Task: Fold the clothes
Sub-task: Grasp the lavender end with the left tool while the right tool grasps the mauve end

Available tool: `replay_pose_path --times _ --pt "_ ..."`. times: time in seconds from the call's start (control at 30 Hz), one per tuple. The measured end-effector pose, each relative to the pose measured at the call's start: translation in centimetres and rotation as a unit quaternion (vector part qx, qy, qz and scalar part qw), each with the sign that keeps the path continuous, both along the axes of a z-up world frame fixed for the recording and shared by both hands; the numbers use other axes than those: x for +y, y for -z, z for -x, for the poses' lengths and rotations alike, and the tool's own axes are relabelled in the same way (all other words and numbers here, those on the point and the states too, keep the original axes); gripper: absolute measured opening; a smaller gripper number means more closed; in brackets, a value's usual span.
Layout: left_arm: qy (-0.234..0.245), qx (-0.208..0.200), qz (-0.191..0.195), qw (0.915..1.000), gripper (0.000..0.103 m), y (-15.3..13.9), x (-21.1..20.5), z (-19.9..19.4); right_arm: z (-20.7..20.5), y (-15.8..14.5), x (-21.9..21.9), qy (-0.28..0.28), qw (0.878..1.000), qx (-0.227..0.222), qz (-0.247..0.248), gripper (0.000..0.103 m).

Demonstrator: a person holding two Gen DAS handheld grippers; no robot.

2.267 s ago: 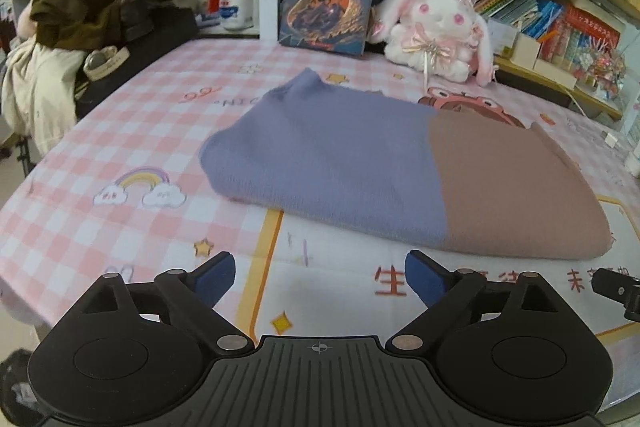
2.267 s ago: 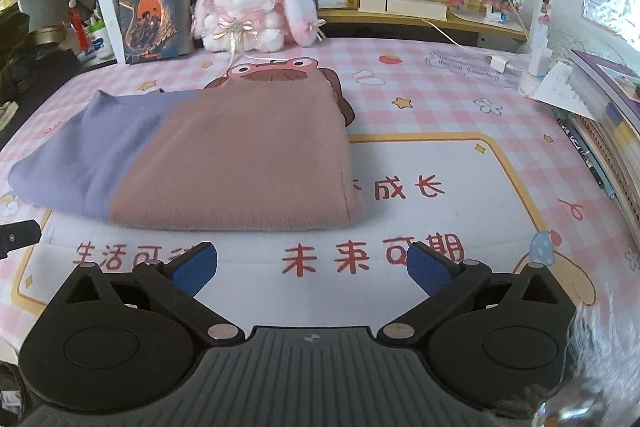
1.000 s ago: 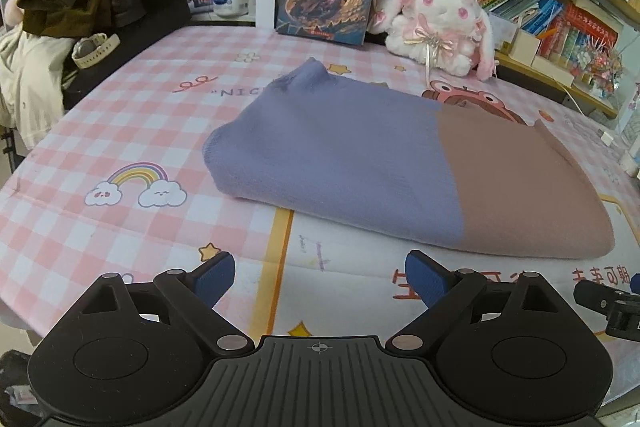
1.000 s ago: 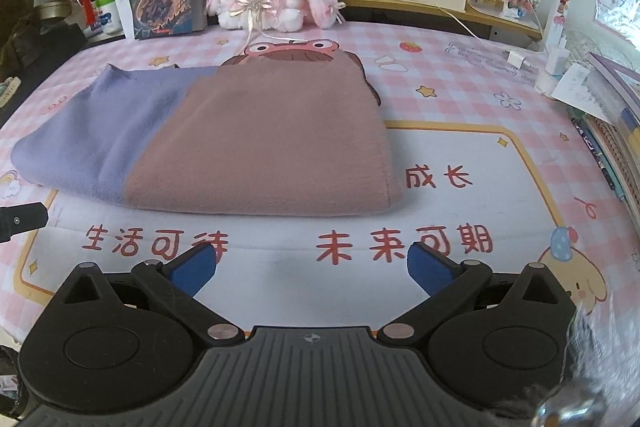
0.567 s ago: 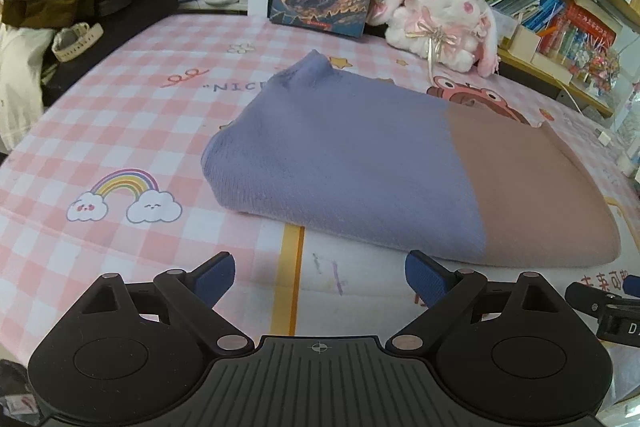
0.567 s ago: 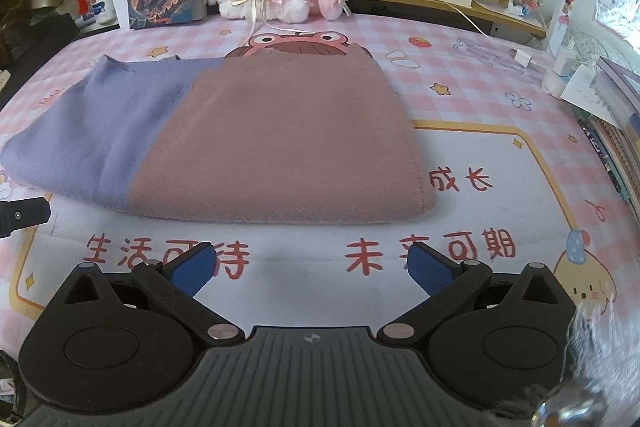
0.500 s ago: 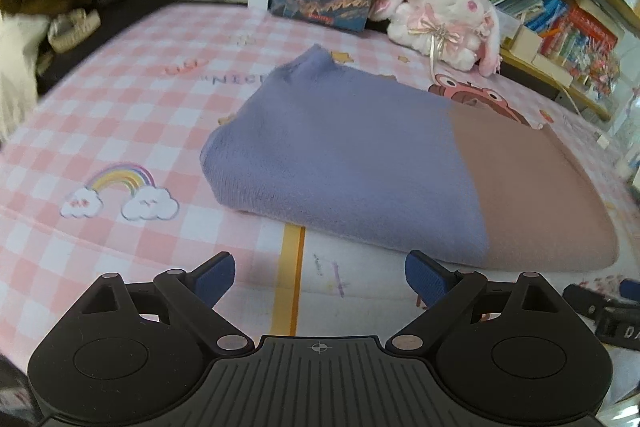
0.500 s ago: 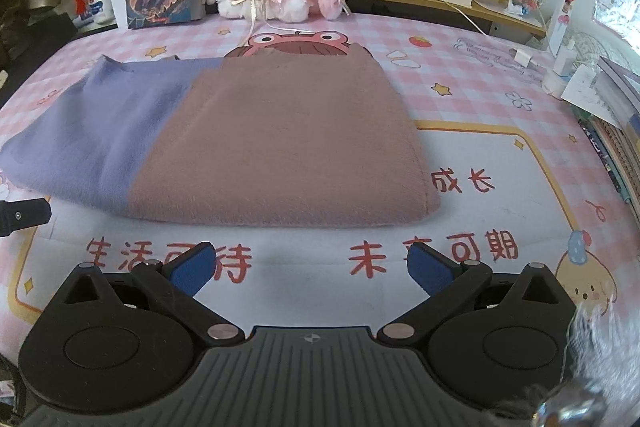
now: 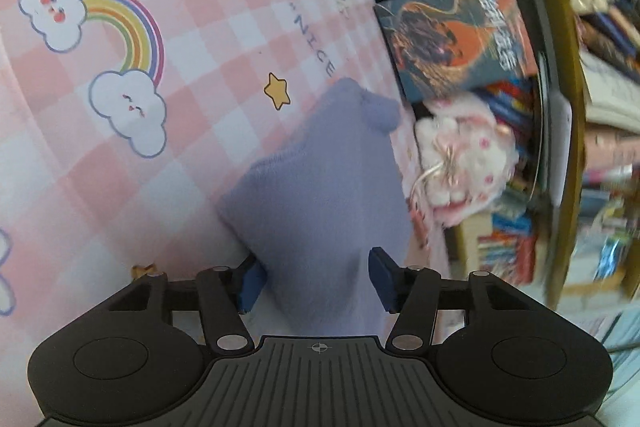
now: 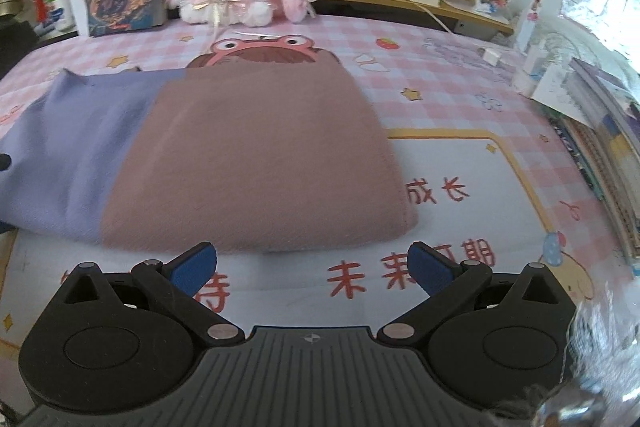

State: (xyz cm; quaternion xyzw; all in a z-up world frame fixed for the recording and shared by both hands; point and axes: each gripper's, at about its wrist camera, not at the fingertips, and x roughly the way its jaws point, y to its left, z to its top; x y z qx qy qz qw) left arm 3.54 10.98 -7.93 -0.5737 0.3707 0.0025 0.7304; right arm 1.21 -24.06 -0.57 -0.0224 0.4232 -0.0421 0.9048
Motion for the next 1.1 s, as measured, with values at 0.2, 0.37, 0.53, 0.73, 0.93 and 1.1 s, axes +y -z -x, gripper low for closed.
replay_pose_path --times 0.2,0.37,0.53,0.73,0.93,1.1 --pt "0.001 0.002 0.029 0.9996 0.062 0.7 0.7 -1.9 -0.6 -0.4 -0.5 0.033 0.999 -0.005 -0.009 0.102" --pt "-0.007 -0.004 0.047 0.9989 0.061 1.3 0.9 -2.0 -1.2 -0.8 -2.0 0.076 0.996 -0.014 -0.044 0.101" --pt "-0.020 0.003 0.051 0.9985 0.032 1.9 1.1 -1.9 -2.0 -1.0 -4.3 0.122 0.989 -0.019 -0.086 0.098" --pt "-0.005 -0.013 -0.017 0.9998 0.009 0.7 1.5 -1.1 -3.8 -0.6 -5.6 0.117 0.985 -0.009 -0.125 0.075" --pt "-0.076 -0.035 -0.073 0.9938 0.009 -0.4 4.5 1.9 -6.3 0.7 -5.0 0.075 0.983 0.015 -0.166 0.057" --pt "-0.079 -0.036 -0.075 0.9934 0.025 0.6 5.4 2.2 -7.3 1.3 -2.8 -0.018 0.980 0.039 -0.193 0.047"
